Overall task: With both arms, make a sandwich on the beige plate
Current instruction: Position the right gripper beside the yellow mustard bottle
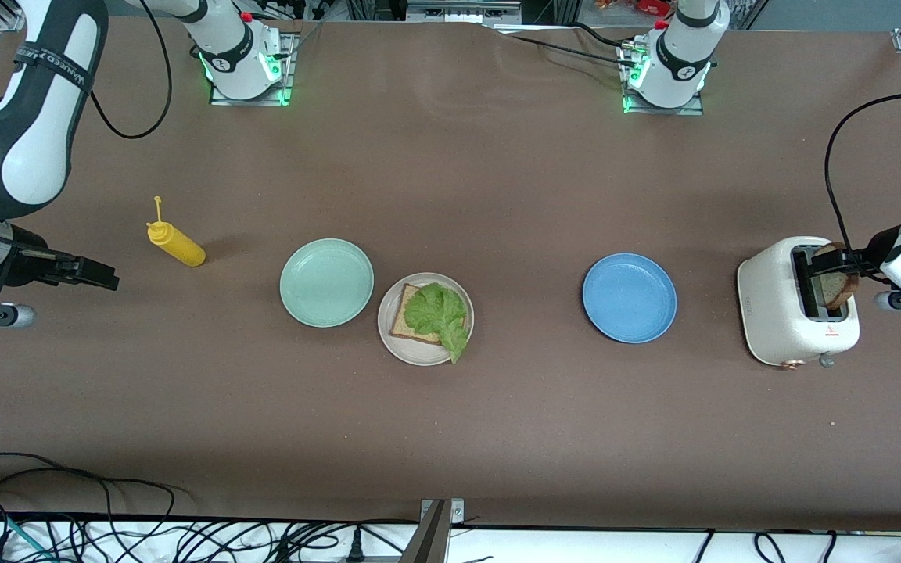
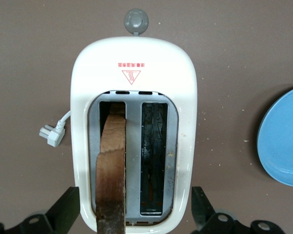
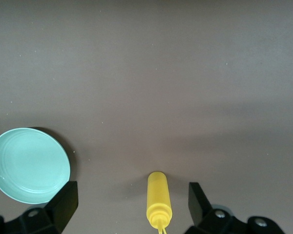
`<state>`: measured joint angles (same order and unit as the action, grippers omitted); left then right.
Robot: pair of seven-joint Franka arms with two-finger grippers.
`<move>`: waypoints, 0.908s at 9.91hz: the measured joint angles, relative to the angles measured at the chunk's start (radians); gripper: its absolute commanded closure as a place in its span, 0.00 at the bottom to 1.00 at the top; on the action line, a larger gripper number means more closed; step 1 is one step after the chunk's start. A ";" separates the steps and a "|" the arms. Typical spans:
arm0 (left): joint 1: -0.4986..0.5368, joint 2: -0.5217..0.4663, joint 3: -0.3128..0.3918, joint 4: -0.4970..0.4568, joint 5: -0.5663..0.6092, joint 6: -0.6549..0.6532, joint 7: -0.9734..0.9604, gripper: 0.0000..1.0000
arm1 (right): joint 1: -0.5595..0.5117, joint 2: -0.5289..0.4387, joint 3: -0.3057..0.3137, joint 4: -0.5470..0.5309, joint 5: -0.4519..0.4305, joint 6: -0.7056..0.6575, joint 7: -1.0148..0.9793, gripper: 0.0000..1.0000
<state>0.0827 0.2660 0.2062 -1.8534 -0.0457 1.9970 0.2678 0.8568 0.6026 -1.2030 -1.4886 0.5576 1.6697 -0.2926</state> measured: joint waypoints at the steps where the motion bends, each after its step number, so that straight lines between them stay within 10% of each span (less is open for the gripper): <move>1: 0.000 0.000 0.000 0.000 0.000 0.000 0.000 0.00 | 0.003 0.000 0.000 0.000 0.000 0.009 0.000 0.00; 7: 0.000 0.000 0.000 0.000 0.000 0.000 0.000 0.00 | -0.034 -0.003 0.010 0.003 0.001 0.020 0.000 0.00; 9: 0.000 0.000 0.000 0.000 0.000 0.000 0.000 0.00 | -0.153 -0.017 0.120 0.034 0.001 0.020 0.000 0.00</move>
<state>0.0827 0.2661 0.2062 -1.8536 -0.0457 1.9970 0.2678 0.7039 0.5858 -1.0833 -1.4549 0.5587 1.6897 -0.2928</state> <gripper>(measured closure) 0.000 0.000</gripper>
